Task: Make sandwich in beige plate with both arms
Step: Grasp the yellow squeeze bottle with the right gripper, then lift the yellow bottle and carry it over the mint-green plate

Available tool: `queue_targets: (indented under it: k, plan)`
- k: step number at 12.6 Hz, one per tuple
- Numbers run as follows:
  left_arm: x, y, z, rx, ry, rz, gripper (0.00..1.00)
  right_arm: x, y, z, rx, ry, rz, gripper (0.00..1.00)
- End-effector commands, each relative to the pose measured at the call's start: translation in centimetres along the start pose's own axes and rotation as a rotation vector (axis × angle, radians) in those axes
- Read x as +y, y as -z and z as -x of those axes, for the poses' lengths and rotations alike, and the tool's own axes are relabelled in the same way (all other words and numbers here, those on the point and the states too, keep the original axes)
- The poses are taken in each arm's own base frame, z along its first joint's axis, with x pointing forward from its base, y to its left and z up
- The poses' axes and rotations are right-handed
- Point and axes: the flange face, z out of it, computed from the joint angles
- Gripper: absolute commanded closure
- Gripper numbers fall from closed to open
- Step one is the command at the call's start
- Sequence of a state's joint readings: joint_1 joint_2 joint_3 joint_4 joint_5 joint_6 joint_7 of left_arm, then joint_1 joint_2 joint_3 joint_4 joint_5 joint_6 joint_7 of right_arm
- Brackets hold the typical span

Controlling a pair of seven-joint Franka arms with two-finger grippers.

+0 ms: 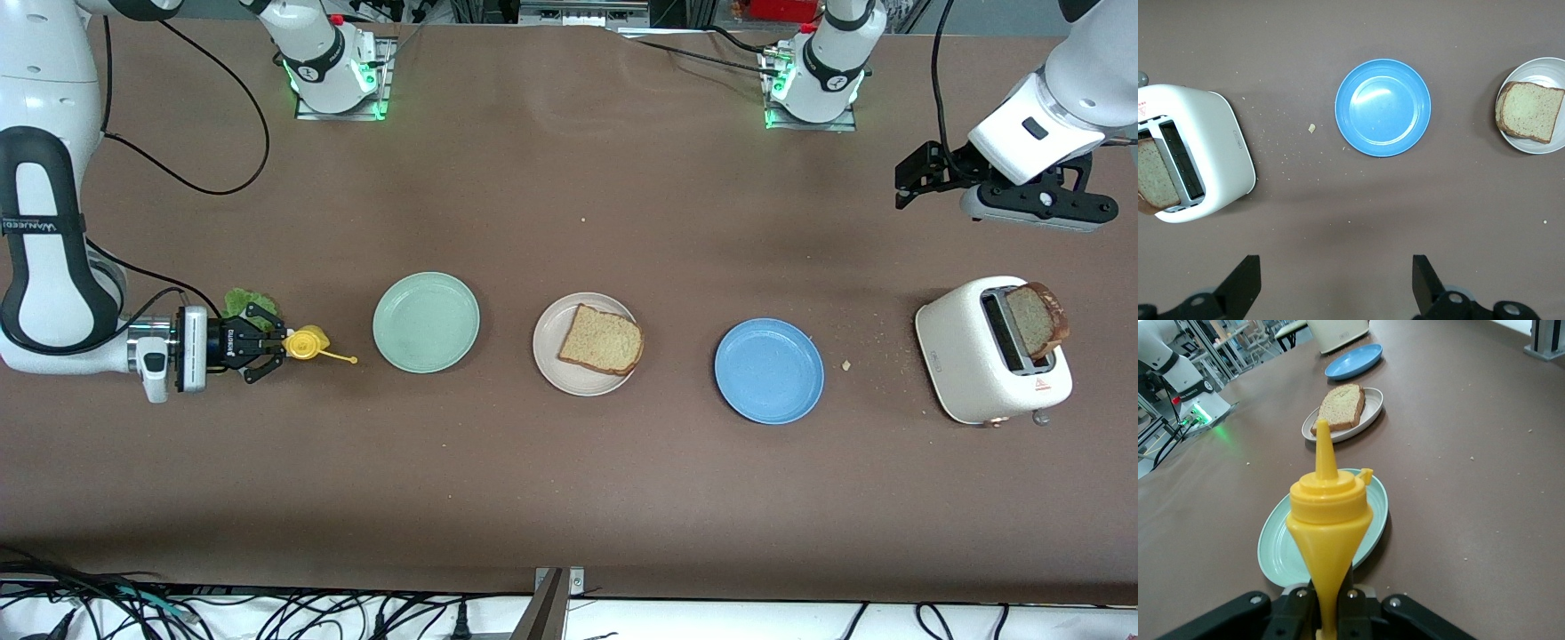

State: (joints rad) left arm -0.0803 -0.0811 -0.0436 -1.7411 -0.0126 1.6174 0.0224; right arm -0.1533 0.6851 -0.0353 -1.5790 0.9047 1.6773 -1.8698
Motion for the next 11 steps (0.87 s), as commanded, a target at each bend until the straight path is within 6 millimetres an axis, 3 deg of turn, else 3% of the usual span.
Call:
queue_targets:
  k: [1, 11]
  plan:
    - [-0.1, 0.4, -0.1, 0.009, -0.003, 0.017, 0.00, -0.4, 0.5, -2.8, -0.077, -0.044, 0.024, 0.91]
    - [-0.1, 0.4, -0.1, 0.009, -0.002, 0.018, 0.00, -1.6, -3.1, -11.8, -0.292, -0.214, 0.149, 0.91]
